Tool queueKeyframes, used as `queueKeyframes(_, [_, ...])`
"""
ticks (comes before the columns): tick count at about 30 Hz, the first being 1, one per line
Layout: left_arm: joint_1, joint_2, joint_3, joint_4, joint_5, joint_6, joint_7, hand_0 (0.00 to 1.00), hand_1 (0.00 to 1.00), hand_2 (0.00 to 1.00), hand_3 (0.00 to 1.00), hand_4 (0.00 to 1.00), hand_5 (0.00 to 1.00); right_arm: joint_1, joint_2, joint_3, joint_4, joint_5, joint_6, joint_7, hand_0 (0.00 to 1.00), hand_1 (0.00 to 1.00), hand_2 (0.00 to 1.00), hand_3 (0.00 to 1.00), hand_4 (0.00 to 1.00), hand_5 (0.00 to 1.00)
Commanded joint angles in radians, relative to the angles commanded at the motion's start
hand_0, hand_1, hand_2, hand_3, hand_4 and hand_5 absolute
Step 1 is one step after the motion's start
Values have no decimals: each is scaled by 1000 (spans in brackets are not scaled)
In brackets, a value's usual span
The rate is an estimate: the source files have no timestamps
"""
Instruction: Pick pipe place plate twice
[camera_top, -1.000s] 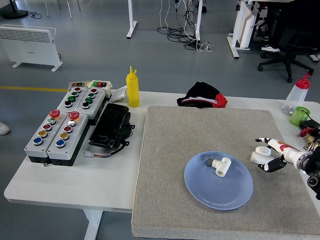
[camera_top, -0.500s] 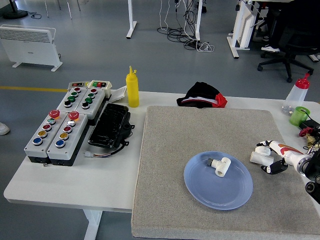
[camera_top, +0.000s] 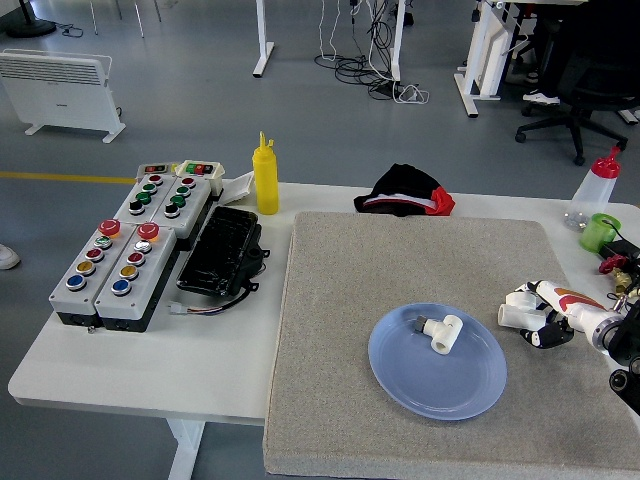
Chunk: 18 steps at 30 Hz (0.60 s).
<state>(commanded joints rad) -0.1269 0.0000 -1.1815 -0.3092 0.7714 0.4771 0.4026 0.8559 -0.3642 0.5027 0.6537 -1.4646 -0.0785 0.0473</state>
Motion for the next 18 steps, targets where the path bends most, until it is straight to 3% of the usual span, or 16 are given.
queueKeyframes(4, [0,0,1,0,-1,-1,0,579,566,565,538,442,998,-5,-12,25,22,0,-10,10,334,418,490,565,481,159])
queueKeyframes(10, [-3,0,3,0,-6,-1,-1,579,566,565,538,442,998,-37,-82,101,167,-45,-21,-3,330,416,488,564,473,162])
queueKeyframes(12, [-3,0,3,0,-6,-1,-1,579,566,565,538,442,998,-40,-87,106,197,-48,-21,-5,330,416,488,564,473,162])
queueKeyframes(13, [-2,0,1,1,-5,-1,-1,579,566,565,538,442,998,-62,-123,125,243,-54,-12,-36,330,416,488,564,473,162])
queueKeyframes(18, [0,0,-3,1,0,-2,1,579,565,564,539,442,998,-95,-208,114,450,-30,51,-126,388,448,500,570,479,174])
